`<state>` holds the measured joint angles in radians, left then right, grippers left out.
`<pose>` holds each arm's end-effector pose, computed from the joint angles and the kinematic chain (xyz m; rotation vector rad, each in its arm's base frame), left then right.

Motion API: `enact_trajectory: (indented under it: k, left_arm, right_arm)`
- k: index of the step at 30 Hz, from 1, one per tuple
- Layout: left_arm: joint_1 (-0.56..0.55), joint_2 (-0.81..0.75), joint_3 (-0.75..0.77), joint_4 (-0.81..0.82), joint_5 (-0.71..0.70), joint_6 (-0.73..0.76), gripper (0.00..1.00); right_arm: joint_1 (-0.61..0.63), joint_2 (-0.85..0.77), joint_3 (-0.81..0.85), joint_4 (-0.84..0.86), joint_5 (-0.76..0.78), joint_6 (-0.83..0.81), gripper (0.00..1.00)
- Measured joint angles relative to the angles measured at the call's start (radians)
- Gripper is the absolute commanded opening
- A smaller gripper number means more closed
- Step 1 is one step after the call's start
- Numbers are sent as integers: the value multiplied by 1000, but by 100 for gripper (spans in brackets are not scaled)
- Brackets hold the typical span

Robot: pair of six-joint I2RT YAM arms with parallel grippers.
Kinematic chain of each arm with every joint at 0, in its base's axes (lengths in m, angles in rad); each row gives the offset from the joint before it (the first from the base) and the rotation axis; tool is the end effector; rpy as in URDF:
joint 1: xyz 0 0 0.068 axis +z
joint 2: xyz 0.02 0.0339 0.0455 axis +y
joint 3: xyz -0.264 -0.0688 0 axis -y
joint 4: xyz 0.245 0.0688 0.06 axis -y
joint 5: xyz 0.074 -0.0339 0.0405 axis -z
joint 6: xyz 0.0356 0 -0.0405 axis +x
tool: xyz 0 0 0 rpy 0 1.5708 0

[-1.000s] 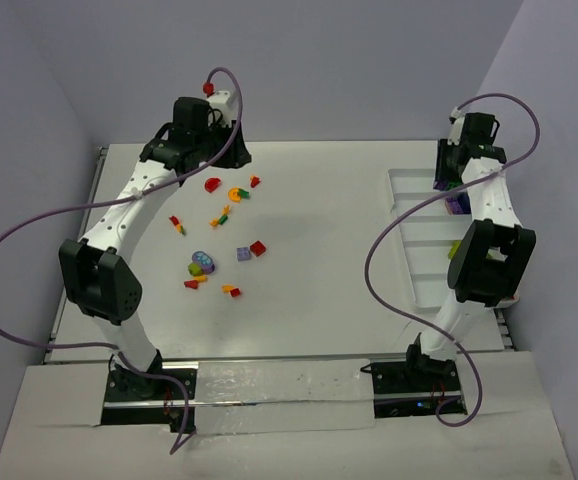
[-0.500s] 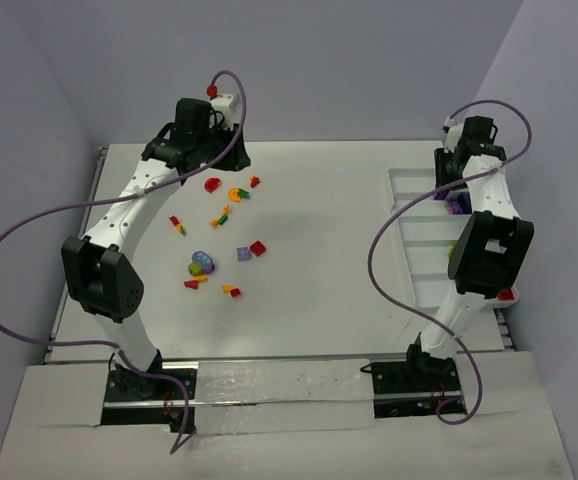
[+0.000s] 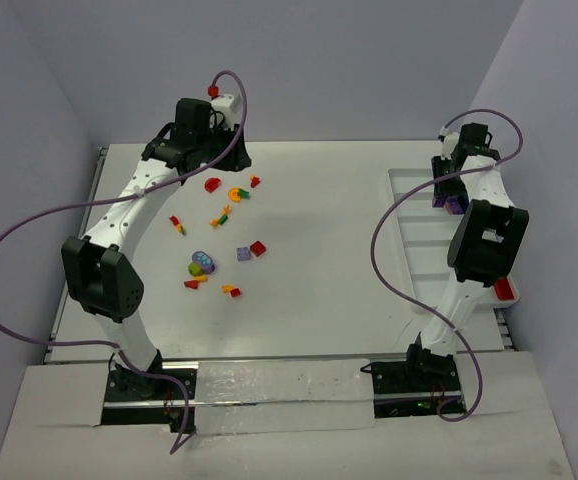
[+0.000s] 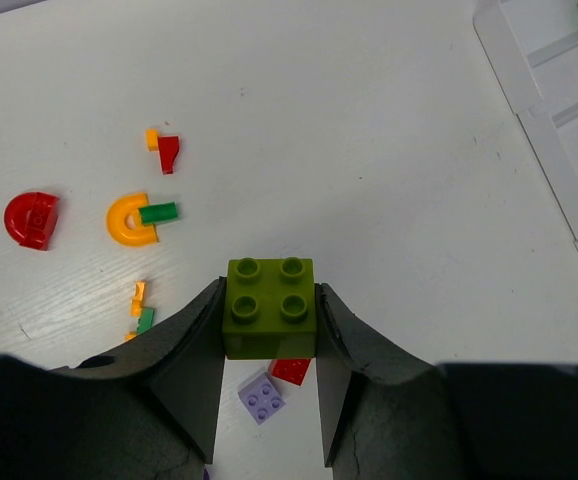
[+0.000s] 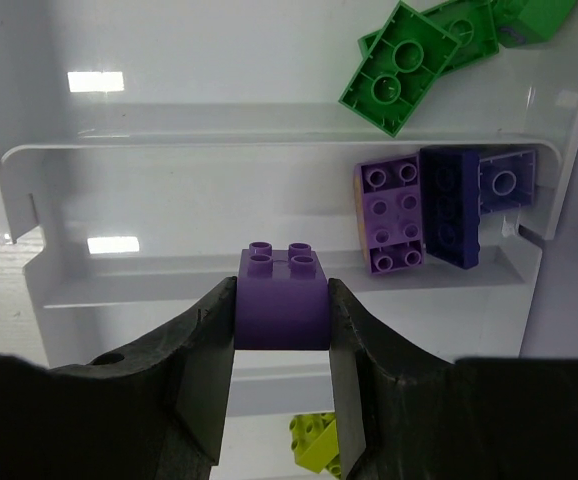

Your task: Sort the legos into containers by color

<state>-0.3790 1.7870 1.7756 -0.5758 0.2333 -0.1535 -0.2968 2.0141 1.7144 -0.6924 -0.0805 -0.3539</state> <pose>0.3804 -0.1604 0.3684 0.3828 2.1596 -0.5560 0.4263 -0.1274 0.2453 -0.1039 2.5626 -0.1462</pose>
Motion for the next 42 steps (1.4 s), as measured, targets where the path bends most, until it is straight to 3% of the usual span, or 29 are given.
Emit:
enact_trajectory:
  k: [12,14,16,18,27,35,38,42]
  left_arm:
    - [0,1,0,3,0,-1,0]
    - [1,2,0,3,0,-1,0]
    - [2,3,0,4,0,-1,0]
    - [2,4,0,4,0,-2,0]
    - [8,9,-9,13,4,-19,0]
    - [10,8,-78,60,119,-85,0]
    - [13,8,-101,73,221,-154,0]
    - [14,8,-130,156,404,-292,0]
  right_arm:
    - [-21,34,-37,145,-41,-39,22]
    - [-29,34,-73,190,-48,-47,44]
    - [-40,34,-116,227,-55,-59,53]
    - [-49,34,-153,247,-61,-68,68]
    - [-64,-18,-228,261,-105,-79,75]
    - [-41,-220,-189,205,-236,10,75]
    - [26,-303,-174,197,-302,64,75]
    - [204,-384,-177,199,-400,123,75]
